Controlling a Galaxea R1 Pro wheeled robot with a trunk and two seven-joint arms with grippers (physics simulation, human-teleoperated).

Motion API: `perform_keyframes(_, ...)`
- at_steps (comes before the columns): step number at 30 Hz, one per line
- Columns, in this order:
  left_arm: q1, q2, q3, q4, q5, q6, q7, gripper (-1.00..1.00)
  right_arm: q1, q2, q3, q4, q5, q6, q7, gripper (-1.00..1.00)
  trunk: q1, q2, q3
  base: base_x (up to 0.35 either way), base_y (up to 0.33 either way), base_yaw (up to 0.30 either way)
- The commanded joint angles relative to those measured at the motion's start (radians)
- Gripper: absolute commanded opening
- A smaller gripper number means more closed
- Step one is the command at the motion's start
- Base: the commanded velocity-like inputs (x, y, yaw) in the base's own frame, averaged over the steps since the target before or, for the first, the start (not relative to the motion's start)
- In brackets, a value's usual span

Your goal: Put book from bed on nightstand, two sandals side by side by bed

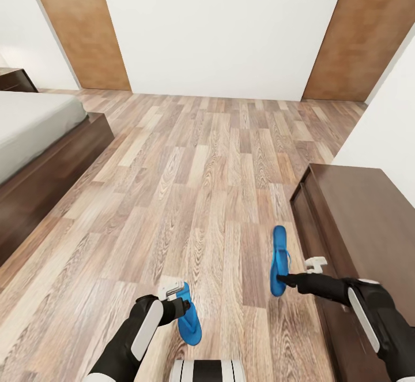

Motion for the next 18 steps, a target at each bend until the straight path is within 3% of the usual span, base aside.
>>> perform_keyframes(1,0.000,0.000,-0.002,-0.001,0.010,0.002,0.010,1.00,-0.001,0.001,0.000,-0.005,-0.009,0.003,-0.038,-1.00,0.000,0.000,-0.001,0.000,0.000,0.000)
perform_keyframes(3,0.000,0.000,-0.003,-0.001,0.010,0.002,0.010,1.00,-0.001,0.004,0.004,-0.019,-0.007,-0.036,-0.147,-1.00,0.000,0.000,-0.001,0.000,0.000,0.000)
perform_keyframes(6,0.000,0.000,-0.003,-0.001,0.010,0.002,0.010,1.00,-0.001,0.024,0.015,-0.023,0.007,-0.175,-0.382,-1.00,0.000,0.000,-0.001,0.000,0.000,0.000)
perform_keyframes(7,0.000,0.000,-0.003,-0.001,0.010,0.002,0.010,1.00,-0.001,0.037,0.017,-0.021,0.010,-0.228,-0.439,-1.00,0.000,0.000,-0.001,0.000,0.000,0.000)
perform_keyframes(8,0.000,0.000,-0.003,-0.001,0.010,0.002,0.010,1.00,-0.001,0.059,0.020,-0.020,0.013,-0.342,-0.491,-1.00,0.000,0.000,-0.001,0.000,0.000,0.000)
perform_keyframes(10,0.000,0.000,-0.003,-0.001,0.010,0.002,0.009,1.00,-0.001,0.081,0.020,-0.019,0.013,-0.510,-0.525,-1.00,0.000,0.000,-0.001,0.000,0.000,0.000)
perform_keyframes(12,0.000,0.000,-0.003,-0.001,0.010,0.002,0.009,1.00,-0.001,0.090,0.021,-0.018,0.013,-0.623,-0.538,-1.00,0.000,0.000,-0.001,0.000,0.000,0.000)
perform_keyframes(14,0.000,0.000,-0.003,-0.001,0.010,0.002,0.008,1.00,0.000,0.093,0.021,-0.018,0.012,-0.672,-0.543,-1.00,0.000,0.000,-0.001,0.000,0.000,0.000)
perform_keyframes(18,0.000,0.000,-0.003,-0.001,0.010,0.002,0.008,1.00,-0.001,0.099,0.023,-0.017,0.013,-0.700,-0.545,-1.00,0.000,0.000,-0.001,0.000,0.000,0.000)
